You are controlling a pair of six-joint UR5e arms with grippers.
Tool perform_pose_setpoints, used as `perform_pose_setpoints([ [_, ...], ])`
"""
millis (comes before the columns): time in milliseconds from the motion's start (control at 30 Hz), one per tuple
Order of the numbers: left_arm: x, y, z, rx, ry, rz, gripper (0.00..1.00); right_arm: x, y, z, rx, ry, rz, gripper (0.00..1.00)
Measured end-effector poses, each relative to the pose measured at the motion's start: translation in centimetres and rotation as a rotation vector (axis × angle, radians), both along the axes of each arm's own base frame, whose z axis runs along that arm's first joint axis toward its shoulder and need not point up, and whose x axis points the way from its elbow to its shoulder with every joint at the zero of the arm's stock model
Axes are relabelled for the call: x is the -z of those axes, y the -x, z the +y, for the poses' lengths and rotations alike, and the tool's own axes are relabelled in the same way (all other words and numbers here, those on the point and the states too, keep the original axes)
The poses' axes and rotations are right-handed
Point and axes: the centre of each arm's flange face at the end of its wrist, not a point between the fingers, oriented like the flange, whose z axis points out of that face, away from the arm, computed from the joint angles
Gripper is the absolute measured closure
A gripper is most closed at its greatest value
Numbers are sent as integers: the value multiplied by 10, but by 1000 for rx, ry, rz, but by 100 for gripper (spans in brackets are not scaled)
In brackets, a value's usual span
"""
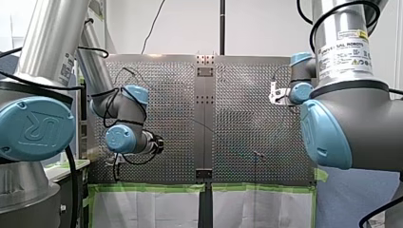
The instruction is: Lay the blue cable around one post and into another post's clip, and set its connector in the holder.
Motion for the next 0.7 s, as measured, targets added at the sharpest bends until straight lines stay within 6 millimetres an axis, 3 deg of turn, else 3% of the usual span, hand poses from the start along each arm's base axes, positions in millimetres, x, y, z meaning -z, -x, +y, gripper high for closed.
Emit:
perform_pose_setpoints([
  [433,-33,-48,-30,-15,102,-156,0,2,-59,30,-100,0,8,0],
  [700,-39,-57,-34,-22,111,-175,0,13,-88,52,-121,9,17,0],
])
